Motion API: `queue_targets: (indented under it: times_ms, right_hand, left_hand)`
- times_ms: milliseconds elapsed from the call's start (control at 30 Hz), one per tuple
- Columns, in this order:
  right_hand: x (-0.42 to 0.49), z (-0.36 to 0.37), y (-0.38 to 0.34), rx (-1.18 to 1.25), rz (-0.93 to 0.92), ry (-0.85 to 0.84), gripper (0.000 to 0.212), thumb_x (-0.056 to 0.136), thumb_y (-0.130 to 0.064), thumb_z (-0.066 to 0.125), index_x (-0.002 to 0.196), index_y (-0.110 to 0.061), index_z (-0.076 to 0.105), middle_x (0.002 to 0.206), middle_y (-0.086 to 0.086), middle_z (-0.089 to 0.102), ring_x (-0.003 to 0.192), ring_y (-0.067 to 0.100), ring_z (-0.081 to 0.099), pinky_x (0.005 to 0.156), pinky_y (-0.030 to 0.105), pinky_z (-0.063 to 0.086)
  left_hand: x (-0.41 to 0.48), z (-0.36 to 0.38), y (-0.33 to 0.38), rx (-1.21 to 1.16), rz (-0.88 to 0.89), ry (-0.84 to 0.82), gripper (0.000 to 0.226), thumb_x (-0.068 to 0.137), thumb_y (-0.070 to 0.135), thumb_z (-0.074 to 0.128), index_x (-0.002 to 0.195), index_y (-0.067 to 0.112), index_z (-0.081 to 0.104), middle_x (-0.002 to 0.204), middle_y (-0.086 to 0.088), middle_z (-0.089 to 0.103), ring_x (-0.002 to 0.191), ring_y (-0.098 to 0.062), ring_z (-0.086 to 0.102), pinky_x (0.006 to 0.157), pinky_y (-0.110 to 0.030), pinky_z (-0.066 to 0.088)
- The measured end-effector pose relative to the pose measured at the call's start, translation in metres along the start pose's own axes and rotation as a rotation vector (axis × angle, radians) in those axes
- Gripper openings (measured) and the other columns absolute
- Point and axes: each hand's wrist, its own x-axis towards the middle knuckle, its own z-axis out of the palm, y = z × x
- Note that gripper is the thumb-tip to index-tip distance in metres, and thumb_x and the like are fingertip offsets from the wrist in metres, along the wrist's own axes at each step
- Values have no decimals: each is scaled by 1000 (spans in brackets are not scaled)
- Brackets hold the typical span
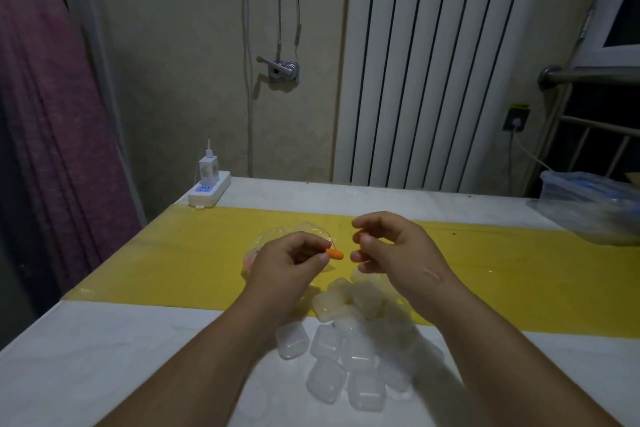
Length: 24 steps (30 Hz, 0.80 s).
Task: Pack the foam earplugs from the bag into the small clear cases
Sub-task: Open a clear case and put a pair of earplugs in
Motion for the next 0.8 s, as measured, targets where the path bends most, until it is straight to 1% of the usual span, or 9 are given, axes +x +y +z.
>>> queue_targets:
  times_ms: [100, 167, 267, 333, 367, 433, 533, 667, 800]
  right_hand:
    - [-6, -3, 14, 9, -9, 121, 12, 86, -4, 69, 92, -14, 66, 88, 10, 71, 70, 17, 66, 64, 28, 56]
    - [-10, -2, 23, -1, -4, 167, 14, 82, -5, 73, 85, -17, 71, 80, 1, 74, 71, 16, 67, 67, 26, 55]
    - [-11, 0, 27, -36, 0, 178, 19, 80, -5, 74, 85, -24, 74, 80, -6, 75, 75, 11, 70, 67, 21, 55]
    - [-11, 2, 26, -5, -24, 167, 22, 81, -3, 73, 86, -24, 73, 81, -4, 75, 77, 15, 71, 69, 24, 57]
    - [-12, 5, 27, 12, -39, 157, 22, 81, -3, 73, 85, -25, 72, 80, -3, 74, 76, 16, 71, 70, 28, 59]
    - [-13, 9, 28, 12, -61, 151, 19, 81, -6, 75, 83, -25, 72, 76, -3, 74, 73, 13, 69, 68, 31, 59]
    - [-14, 11, 30, -6, -80, 147, 11, 83, -13, 75, 81, -23, 72, 73, -5, 73, 68, 7, 67, 60, 21, 52]
    - [-14, 12, 28, -7, -108, 136, 11, 84, -11, 73, 80, -21, 72, 72, -5, 73, 64, 2, 64, 57, 14, 46]
    - [-15, 15, 27, 13, -105, 63, 10, 83, -11, 74, 81, -20, 69, 76, -1, 73, 70, 6, 64, 63, 18, 50]
  left_hand:
    - [0, 0, 0, 8, -2, 8, 19, 84, 1, 70, 92, 19, 70, 81, 1, 76, 82, -14, 70, 78, -30, 56]
    - [-1, 0, 2, 22, 18, 9, 14, 83, 0, 71, 88, 13, 69, 80, 2, 75, 82, -16, 70, 74, -26, 55]
    - [-4, 1, 4, 41, 34, -10, 8, 84, 0, 70, 83, 8, 68, 80, 1, 76, 83, -20, 70, 75, -30, 54]
    - [-5, 1, 4, 60, 39, -27, 9, 84, 2, 70, 81, 10, 69, 79, 2, 76, 84, -23, 70, 77, -35, 55]
    - [-5, 1, 4, 70, 40, -33, 9, 84, 4, 71, 80, 12, 70, 78, 3, 76, 82, -21, 70, 76, -36, 55]
    - [-5, 1, 3, 90, 48, -34, 11, 84, 5, 72, 79, 15, 71, 76, 6, 75, 76, -12, 70, 72, -28, 55]
    - [-6, 3, 4, 112, 64, -41, 10, 84, 6, 73, 80, 15, 73, 75, 6, 75, 72, -7, 69, 68, -20, 52]
    - [-6, 4, 4, 111, 81, -35, 15, 83, 6, 73, 77, 20, 72, 74, 6, 74, 71, -8, 68, 67, -24, 54]
    - [-5, 4, 5, 71, 76, -22, 16, 82, 4, 74, 75, 19, 72, 66, 7, 69, 62, -4, 61, 65, -26, 51]
